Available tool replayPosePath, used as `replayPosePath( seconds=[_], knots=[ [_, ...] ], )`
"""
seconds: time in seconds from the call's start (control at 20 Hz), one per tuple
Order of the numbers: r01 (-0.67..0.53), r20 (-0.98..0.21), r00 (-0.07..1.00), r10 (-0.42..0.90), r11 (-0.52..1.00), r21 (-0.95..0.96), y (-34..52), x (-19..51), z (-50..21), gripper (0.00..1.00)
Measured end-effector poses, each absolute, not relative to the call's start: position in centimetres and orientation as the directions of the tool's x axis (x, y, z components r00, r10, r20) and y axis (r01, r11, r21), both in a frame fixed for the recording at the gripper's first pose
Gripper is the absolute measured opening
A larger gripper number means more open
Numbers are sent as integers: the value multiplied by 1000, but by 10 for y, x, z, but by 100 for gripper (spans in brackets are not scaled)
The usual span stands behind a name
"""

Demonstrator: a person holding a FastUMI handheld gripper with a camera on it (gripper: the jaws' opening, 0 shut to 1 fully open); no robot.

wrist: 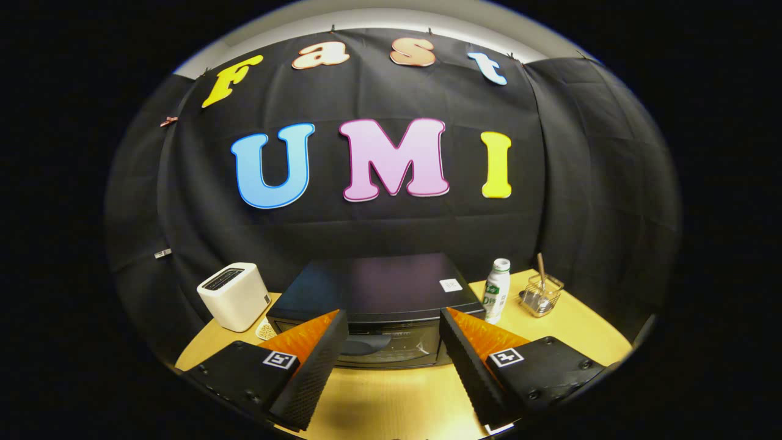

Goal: Open the toaster oven, put the food inside, and close the toaster oven door.

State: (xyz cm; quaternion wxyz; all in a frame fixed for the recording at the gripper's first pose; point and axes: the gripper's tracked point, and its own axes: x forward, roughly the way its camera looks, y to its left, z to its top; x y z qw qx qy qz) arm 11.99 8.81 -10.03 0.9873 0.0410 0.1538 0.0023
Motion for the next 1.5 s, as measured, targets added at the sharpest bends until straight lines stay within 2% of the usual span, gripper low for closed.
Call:
replayPosePath(
  seconds=[0.2,0.65,0.9,1.5],
  knots=[
    [22,-388,921,19,994,102,107,144,-139,99],
    [25,-450,893,20,995,95,127,172,-183,100],
    [53,-554,828,83,973,226,128,160,-196,100],
    [1,-645,753,131,980,201,124,79,-229,100]
  ],
)
